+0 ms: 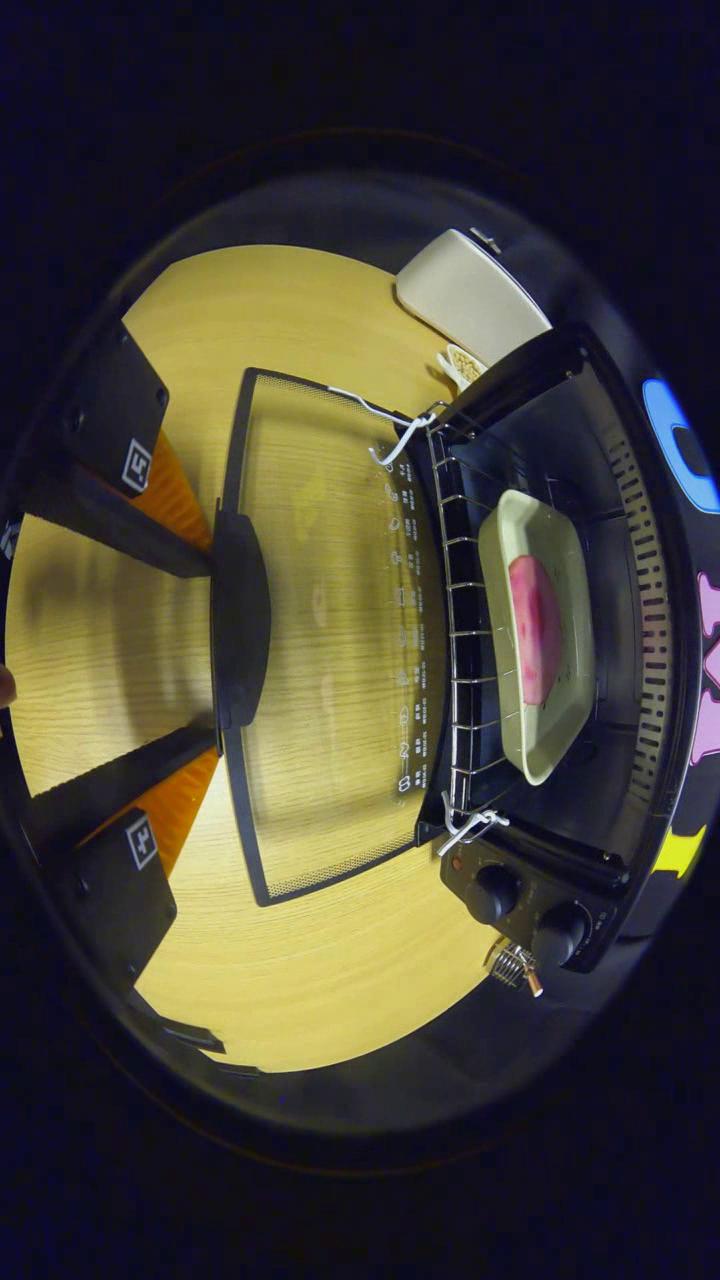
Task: Open the toaster oven, put the food inside, and close the toaster oven door.
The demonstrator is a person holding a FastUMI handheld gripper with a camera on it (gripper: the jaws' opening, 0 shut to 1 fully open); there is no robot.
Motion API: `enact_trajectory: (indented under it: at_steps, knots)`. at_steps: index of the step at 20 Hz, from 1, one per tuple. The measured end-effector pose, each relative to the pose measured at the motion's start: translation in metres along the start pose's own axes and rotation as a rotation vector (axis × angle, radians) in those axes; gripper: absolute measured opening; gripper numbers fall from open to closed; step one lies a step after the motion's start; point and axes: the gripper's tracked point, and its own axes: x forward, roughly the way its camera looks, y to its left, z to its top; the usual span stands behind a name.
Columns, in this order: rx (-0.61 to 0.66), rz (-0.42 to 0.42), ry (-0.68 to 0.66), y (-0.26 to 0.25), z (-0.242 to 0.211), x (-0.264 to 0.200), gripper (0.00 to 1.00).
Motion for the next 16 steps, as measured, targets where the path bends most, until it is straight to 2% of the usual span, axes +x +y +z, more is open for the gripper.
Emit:
enact_trajectory:
  at_steps: [10,16]
  knots:
    - [-0.007,0.031,-0.179,0.001,0.018,-0.044,1.0]
    - [0.003,0.066,-0.324,0.004,0.059,-0.081,1.0]
